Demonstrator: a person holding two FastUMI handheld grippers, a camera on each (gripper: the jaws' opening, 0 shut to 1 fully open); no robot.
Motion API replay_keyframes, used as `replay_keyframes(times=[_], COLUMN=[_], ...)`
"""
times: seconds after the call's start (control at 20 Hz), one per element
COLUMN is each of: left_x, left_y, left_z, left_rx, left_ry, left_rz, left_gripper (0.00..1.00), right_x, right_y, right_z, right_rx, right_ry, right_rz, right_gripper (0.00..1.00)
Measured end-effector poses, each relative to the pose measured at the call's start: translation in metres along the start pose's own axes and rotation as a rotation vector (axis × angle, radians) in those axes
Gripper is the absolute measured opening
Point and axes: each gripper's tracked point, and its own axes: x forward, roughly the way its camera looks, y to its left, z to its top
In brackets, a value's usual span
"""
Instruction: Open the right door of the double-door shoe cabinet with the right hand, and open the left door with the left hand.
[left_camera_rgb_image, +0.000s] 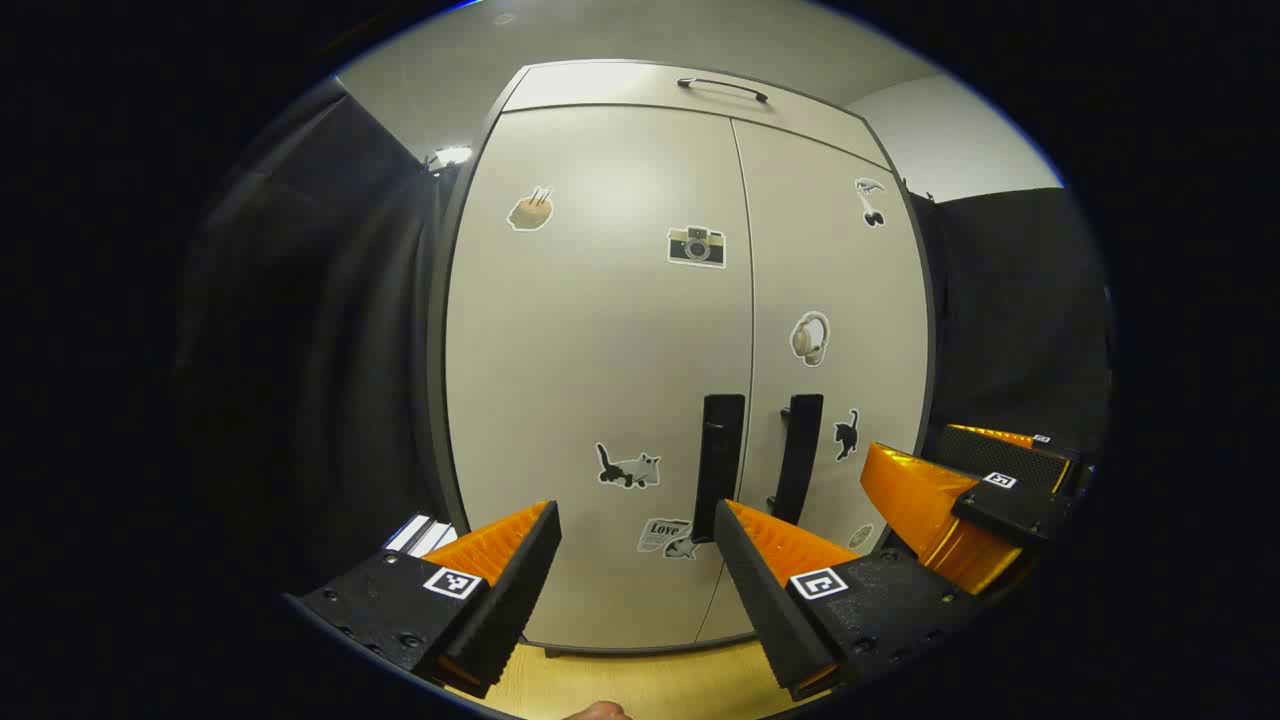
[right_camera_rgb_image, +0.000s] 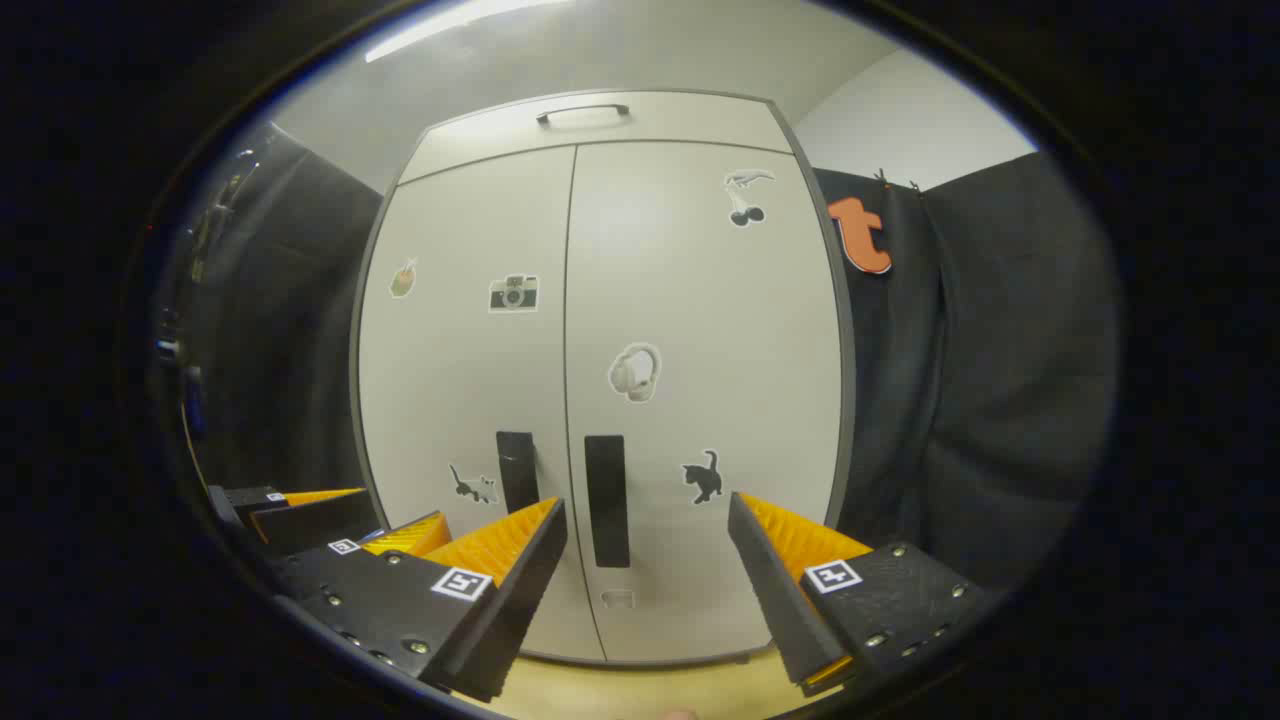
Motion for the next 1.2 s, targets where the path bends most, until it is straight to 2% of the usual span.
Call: replay_keyframes(times=[0.1, 0.15, 0.7, 0.85, 0.9, 0.95, 1.0, 1.05, 1.1, 1.15, 1.2], left_x=[0.0, -0.001, 0.0, 0.001, 0.001, 0.001, 0.0, 0.0, -0.001, -0.002, -0.003], left_y=[-0.001, -0.001, -0.001, 0.002, 0.003, 0.005, 0.009, 0.013, 0.017, 0.023, 0.028], left_z=[0.002, 0.003, 0.001, -0.002, -0.002, -0.002, -0.002, -0.001, -0.002, -0.002, -0.002], left_rx=[-0.004, -0.008, -0.01, -0.011, -0.011, -0.01, -0.009, -0.007, -0.005, 0.0, 0.003], left_ry=[-0.007, -0.014, -0.01, -0.001, 0.0, 0.0, -0.004, -0.006, -0.006, -0.004, -0.002], left_rz=[-0.002, -0.004, -0.012, -0.005, -0.006, -0.003, 0.002, 0.008, 0.017, 0.028, 0.041], left_gripper=[0.93, 0.96, 0.96, 0.96, 0.96, 0.96, 0.96, 0.96, 0.96, 0.96, 0.96], right_x=[-0.001, -0.001, 0.0, 0.007, 0.011, 0.014, 0.019, 0.024, 0.029, 0.035, 0.04], right_y=[0.0, 0.0, 0.002, 0.002, 0.003, 0.004, 0.006, 0.009, 0.012, 0.017, 0.021], right_z=[0.001, 0.002, 0.0, -0.006, -0.008, -0.01, -0.012, -0.015, -0.017, -0.019, -0.022], right_rx=[-0.002, -0.003, -0.001, -0.003, 0.0, 0.005, 0.01, 0.012, 0.014, 0.013, 0.009], right_ry=[-0.004, -0.006, 0.0, 0.021, 0.027, 0.033, 0.042, 0.051, 0.059, 0.067, 0.075], right_rz=[-0.001, 0.0, 0.004, 0.002, 0.001, 0.001, 0.0, 0.001, 0.001, 0.007, 0.012], right_gripper=[0.98, 0.98, 0.98, 0.93, 0.98, 0.98, 0.93, 0.93, 0.98, 0.93, 0.92])
